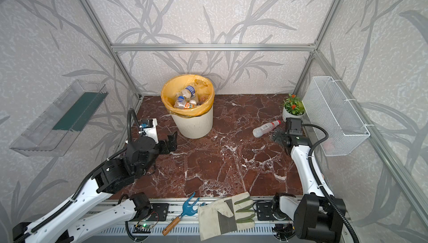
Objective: Throw the plastic bottles in the bin
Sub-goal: Pick up the plastic bottle from the middle-right of the table.
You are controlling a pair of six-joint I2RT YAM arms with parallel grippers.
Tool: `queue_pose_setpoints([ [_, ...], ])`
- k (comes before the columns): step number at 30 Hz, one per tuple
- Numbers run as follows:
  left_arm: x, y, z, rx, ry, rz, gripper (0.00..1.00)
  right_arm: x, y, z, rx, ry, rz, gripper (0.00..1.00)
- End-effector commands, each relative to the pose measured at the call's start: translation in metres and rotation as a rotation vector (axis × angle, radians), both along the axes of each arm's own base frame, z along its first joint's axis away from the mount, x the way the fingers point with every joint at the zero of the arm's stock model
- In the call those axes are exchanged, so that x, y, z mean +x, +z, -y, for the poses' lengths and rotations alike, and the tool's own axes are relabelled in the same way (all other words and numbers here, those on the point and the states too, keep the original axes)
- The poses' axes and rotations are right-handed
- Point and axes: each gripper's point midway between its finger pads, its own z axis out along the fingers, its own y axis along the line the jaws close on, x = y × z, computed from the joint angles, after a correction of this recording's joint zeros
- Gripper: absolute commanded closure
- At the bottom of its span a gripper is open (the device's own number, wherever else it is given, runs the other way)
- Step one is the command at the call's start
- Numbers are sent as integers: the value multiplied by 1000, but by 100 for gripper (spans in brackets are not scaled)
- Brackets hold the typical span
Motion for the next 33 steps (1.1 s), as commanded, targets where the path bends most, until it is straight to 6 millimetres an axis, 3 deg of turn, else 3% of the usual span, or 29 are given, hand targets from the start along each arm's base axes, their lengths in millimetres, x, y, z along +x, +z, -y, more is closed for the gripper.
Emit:
queue_pose_setpoints([
  [1,3,-3,6,21,-34,11,6,-8,-13,15,1,-57,-23,1],
  [7,4,-6,12,30,-52,-4,6,-17,-24,41,-90,-143,-58,1],
  [12,5,-10,13,31,-53,-10,6,-20,-49,49,-90,-173,-96,1],
  [14,4,-10,12,36,-54,-14,6,-10,-44,50,-88,-167,-42,1],
  [16,3,-12,10,39,-49,-16,6,-13,-39,51,-100,-174,-68,1],
  [17,2,-12,9,33,-42,-16,6,-21,-39,55,237,-830,125,1],
  [18,3,-13,8,34,-39,-16,6,-30,-40,58,280,-964,145,1],
  [23,3,-16,9,29,-42,-17,5,-44,-52,61,395,-1128,229,1],
  [33,4,-22,11,54,-54,-17,5,-38,-48,71,479,-1276,411,1],
])
